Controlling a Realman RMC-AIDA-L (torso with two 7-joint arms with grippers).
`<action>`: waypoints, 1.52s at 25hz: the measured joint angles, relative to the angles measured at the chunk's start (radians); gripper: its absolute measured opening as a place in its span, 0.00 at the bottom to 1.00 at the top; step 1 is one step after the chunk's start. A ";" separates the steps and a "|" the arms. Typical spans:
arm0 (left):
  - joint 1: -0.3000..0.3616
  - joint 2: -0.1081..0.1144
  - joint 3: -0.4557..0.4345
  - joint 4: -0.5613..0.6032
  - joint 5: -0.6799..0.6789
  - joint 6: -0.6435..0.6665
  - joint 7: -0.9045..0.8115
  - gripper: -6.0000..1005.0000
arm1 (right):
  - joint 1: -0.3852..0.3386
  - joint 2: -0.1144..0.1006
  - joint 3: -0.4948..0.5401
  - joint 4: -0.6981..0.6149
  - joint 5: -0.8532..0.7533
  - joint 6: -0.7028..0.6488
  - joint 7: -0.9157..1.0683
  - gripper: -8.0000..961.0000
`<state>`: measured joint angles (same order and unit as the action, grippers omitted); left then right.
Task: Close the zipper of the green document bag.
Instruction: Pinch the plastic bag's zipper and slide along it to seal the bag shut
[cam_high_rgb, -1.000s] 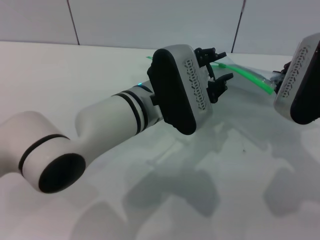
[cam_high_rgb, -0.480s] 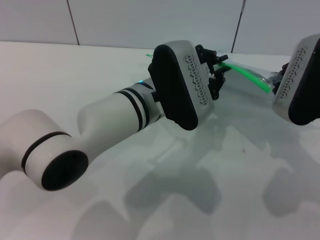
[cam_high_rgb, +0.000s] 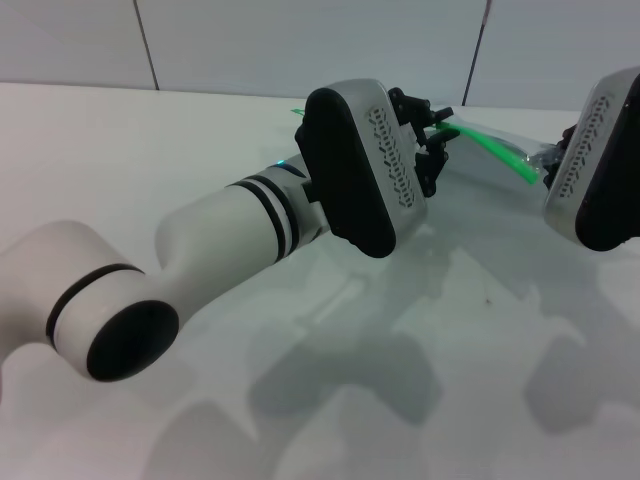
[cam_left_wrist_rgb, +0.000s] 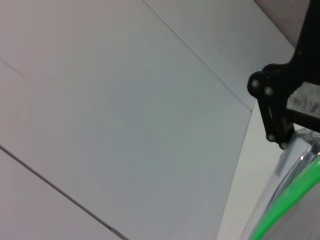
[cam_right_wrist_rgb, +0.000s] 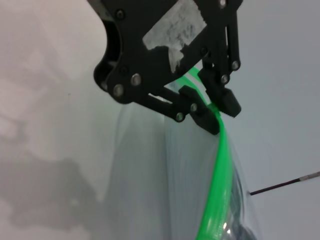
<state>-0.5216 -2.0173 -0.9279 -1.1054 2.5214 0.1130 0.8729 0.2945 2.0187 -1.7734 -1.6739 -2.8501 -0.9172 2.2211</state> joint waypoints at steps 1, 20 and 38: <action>0.000 0.000 -0.003 0.000 0.000 0.000 0.001 0.17 | 0.000 0.000 0.000 0.000 0.000 0.000 0.000 0.08; 0.002 -0.013 -0.012 0.008 0.000 -0.005 0.054 0.30 | 0.000 -0.001 0.000 0.003 0.000 0.000 0.000 0.08; -0.011 -0.013 -0.003 0.036 -0.004 -0.007 0.061 0.39 | 0.010 0.000 -0.006 0.009 0.000 0.000 -0.002 0.09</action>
<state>-0.5323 -2.0302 -0.9311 -1.0690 2.5169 0.1059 0.9335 0.3048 2.0187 -1.7790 -1.6653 -2.8501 -0.9173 2.2196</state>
